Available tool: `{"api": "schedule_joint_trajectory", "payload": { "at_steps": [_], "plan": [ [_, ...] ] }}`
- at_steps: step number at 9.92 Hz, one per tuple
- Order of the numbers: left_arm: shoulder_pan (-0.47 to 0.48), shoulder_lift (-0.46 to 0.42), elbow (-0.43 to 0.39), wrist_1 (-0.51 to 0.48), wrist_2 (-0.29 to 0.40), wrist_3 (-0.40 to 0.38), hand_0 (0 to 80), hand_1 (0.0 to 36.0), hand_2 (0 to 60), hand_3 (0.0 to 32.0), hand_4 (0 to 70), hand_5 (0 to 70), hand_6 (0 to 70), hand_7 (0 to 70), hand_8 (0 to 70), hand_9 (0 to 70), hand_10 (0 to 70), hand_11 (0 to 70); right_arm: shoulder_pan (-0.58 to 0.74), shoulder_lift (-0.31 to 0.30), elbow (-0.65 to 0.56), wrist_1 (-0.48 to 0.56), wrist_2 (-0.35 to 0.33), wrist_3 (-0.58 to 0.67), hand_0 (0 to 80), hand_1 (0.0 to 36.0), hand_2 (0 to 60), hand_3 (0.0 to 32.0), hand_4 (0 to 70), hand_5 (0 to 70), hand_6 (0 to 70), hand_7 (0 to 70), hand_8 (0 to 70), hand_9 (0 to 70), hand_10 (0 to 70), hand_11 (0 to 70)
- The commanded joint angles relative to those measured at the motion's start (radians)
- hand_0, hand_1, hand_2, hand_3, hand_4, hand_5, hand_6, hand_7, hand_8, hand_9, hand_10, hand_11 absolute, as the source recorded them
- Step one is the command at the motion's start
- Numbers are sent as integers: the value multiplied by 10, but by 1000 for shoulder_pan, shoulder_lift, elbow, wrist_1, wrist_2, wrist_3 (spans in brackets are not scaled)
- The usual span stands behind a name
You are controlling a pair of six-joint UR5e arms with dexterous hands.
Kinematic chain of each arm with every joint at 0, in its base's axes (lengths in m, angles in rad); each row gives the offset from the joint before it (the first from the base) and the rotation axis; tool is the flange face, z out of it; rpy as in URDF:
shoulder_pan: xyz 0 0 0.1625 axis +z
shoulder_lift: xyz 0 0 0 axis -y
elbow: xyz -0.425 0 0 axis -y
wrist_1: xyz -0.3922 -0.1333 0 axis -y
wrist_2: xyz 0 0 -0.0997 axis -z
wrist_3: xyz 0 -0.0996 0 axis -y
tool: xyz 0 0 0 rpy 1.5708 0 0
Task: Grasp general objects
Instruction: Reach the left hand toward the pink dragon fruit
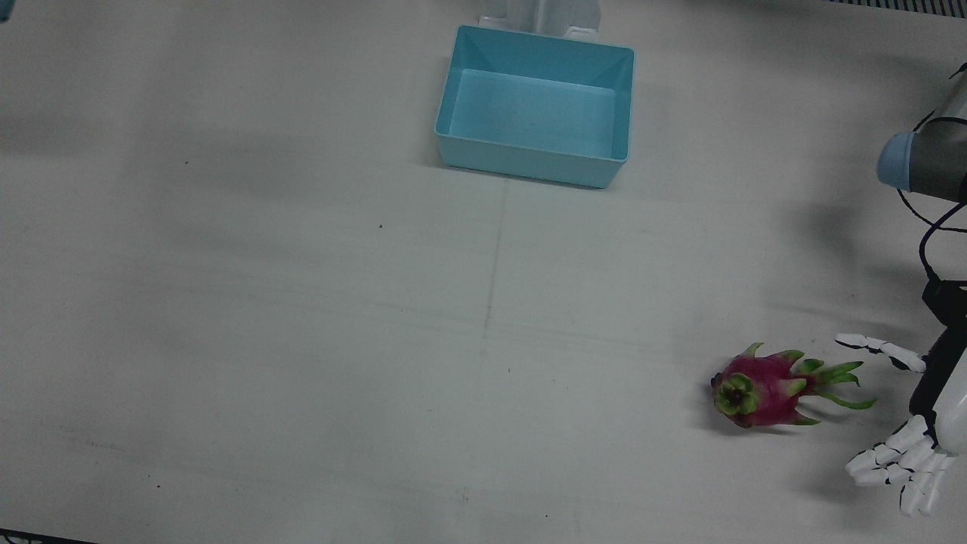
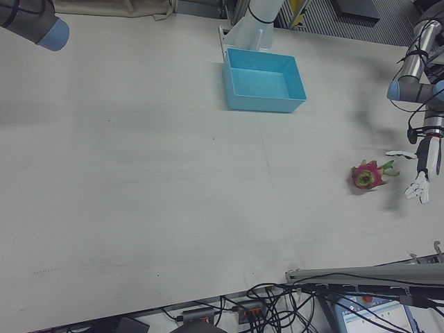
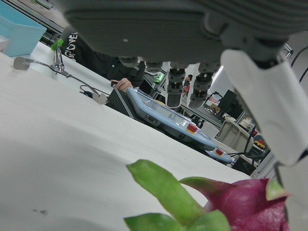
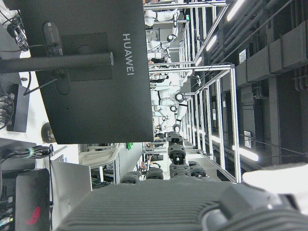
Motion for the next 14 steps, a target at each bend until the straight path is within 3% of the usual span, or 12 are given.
{"api": "schedule_joint_trajectory", "payload": {
  "at_steps": [1, 7, 9, 10, 11, 13, 14],
  "plan": [
    [105, -17, 13, 27, -85, 6, 510, 214, 202, 0, 115, 65, 85, 231, 7, 32, 0, 0, 0, 0, 0, 0, 0, 0, 0, 0, 0, 0, 0, 0, 0, 0, 0, 0, 0, 0],
    [135, -36, 13, 45, -108, 44, 512, 220, 209, 0, 110, 59, 90, 236, 8, 33, 0, 0, 0, 0, 0, 0, 0, 0, 0, 0, 0, 0, 0, 0, 0, 0, 0, 0, 0, 0],
    [138, -43, 6, 61, -186, 64, 520, 226, 229, 0, 134, 61, 113, 278, 12, 41, 0, 0, 0, 0, 0, 0, 0, 0, 0, 0, 0, 0, 0, 0, 0, 0, 0, 0, 0, 0],
    [138, -44, 8, 64, -188, 64, 520, 219, 233, 0, 164, 67, 139, 333, 17, 52, 0, 2, 0, 0, 0, 0, 0, 0, 0, 0, 0, 0, 0, 0, 0, 0, 0, 0, 0, 0],
    [140, -50, 6, 74, -188, 64, 521, 206, 236, 0, 235, 123, 203, 450, 42, 93, 14, 39, 0, 0, 0, 0, 0, 0, 0, 0, 0, 0, 0, 0, 0, 0, 0, 0, 0, 0],
    [140, -65, 8, 94, -188, 78, 516, 179, 241, 0, 371, 250, 328, 648, 160, 254, 76, 122, 0, 0, 0, 0, 0, 0, 0, 0, 0, 0, 0, 0, 0, 0, 0, 0, 0, 0],
    [149, -78, 9, 111, -188, 90, 512, 167, 246, 0, 424, 282, 369, 695, 198, 298, 96, 149, 0, 0, 0, 0, 0, 0, 0, 0, 0, 0, 0, 0, 0, 0, 0, 0, 0, 0]
  ]
}}
